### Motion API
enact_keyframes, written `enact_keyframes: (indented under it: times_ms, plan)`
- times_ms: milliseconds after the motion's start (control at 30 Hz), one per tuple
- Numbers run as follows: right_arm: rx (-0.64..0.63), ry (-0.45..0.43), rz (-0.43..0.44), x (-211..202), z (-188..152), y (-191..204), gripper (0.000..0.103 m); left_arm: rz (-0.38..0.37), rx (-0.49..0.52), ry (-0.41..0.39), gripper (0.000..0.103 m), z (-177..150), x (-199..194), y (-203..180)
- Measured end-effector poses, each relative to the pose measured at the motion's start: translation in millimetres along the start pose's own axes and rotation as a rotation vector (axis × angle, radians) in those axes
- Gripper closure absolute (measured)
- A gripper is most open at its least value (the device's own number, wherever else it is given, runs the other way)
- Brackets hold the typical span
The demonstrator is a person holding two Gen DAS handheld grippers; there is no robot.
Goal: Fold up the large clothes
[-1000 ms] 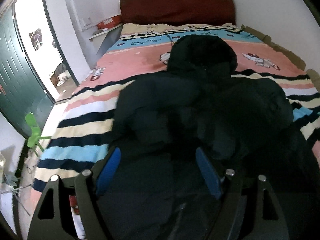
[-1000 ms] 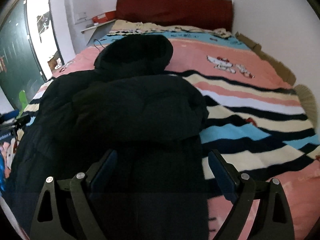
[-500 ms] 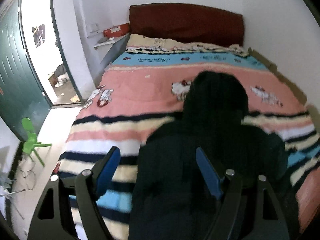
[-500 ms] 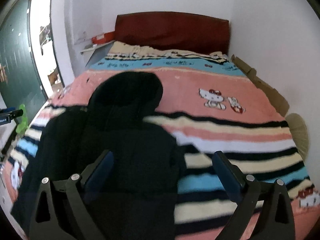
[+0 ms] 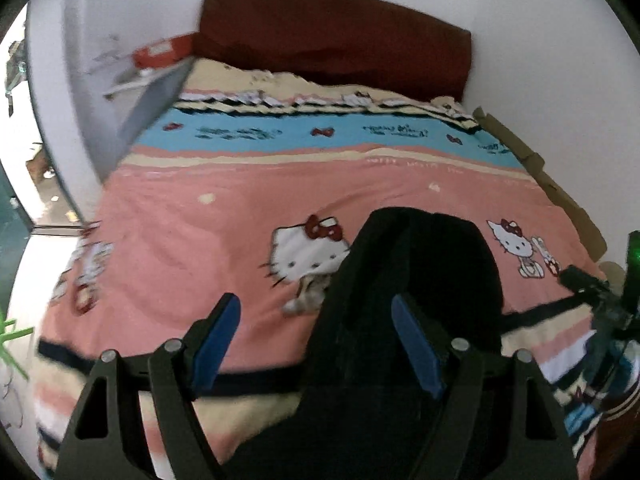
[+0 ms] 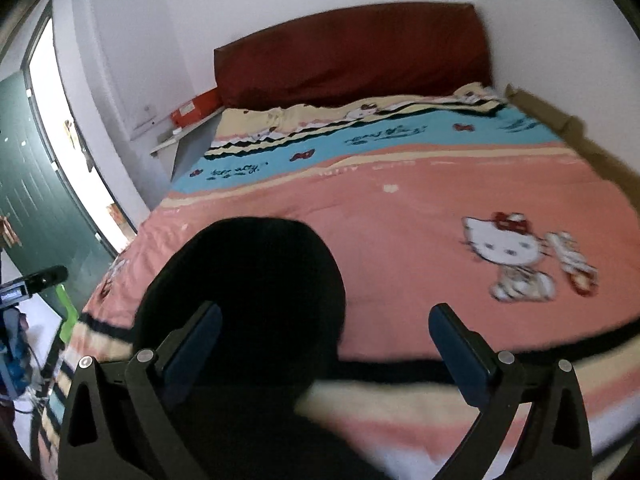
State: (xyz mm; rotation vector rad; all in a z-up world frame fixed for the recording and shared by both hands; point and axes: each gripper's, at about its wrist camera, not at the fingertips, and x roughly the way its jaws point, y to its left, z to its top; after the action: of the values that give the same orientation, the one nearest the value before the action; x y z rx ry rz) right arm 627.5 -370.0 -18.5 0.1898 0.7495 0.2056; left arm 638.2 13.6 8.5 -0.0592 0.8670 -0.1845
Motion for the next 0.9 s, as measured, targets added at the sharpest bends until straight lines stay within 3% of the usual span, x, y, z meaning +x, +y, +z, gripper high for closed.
enact_keyframes:
  times_ms: [133,300,433,633,667,800,867,900]
  plan:
    - [0.000,0.036,0.007,73,9,-7,0.001,-0.046,0.015,0.034,0.026,15,57,-16]
    - [-0.058,0.097,0.016,129,6,-2,0.001,-0.109,0.056,0.089,0.026,16,102,-36]
    - [-0.098,0.127,0.045,158,5,8,0.001,-0.169,0.093,0.096,0.026,15,117,-51]
    - [-0.112,0.144,0.052,186,4,22,0.003,-0.151,0.157,0.134,0.026,6,142,-64]
    - [-0.111,0.141,0.058,187,5,23,0.009,-0.141,0.160,0.145,0.026,5,147,-65]
    - [-0.117,0.169,0.063,192,2,29,0.054,-0.075,0.125,0.184,0.030,-4,167,-60]
    - [-0.122,0.171,0.070,188,2,32,0.071,-0.065,0.087,0.184,0.066,-9,168,-55]
    - [-0.116,0.170,0.081,183,2,33,0.076,-0.059,0.073,0.184,0.072,-10,166,-52]
